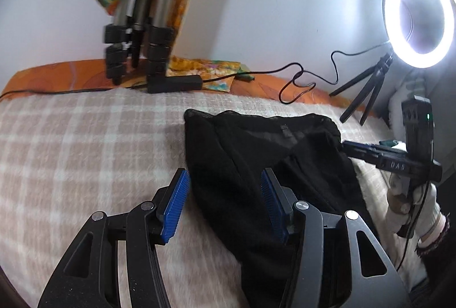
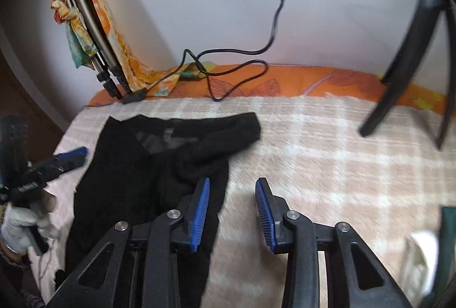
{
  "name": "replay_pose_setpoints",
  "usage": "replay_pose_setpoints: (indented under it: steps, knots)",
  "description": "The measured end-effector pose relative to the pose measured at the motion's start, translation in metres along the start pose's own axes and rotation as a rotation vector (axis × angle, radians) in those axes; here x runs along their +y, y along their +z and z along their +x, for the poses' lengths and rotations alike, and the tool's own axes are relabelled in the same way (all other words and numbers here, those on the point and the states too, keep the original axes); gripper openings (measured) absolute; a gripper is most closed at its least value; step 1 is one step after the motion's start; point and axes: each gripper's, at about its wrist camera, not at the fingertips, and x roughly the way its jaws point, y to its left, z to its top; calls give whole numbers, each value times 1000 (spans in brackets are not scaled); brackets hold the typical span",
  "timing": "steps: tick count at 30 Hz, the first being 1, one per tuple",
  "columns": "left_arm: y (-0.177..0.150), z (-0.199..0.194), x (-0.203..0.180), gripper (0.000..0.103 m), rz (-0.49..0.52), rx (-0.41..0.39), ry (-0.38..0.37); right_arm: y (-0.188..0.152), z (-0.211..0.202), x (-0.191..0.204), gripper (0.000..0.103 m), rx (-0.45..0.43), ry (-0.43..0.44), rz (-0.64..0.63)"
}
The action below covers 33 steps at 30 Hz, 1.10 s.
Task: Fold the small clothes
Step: 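Move both open grippers to the folded end of the strip, then grasp the folded end with both grippers, lift and fold it over toward the collar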
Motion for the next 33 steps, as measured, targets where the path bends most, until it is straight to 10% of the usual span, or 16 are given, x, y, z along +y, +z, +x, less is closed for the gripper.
replay_pose_setpoints:
  steps: [14,18,20,33]
  knots:
    - [25,34,3,48,-10,-50,5,40,41,-1,15,1,3,-45]
    - [28,42,-2,9,1,-34,-8,41,41,-1,6,-1,10,-42]
    - [29,44,-11,5,36,-39,2,43,40,1,4,-3,1,-46]
    - [29,-21,-34,4,8,-182,-75,50,-40,18,3,-110,43,-74]
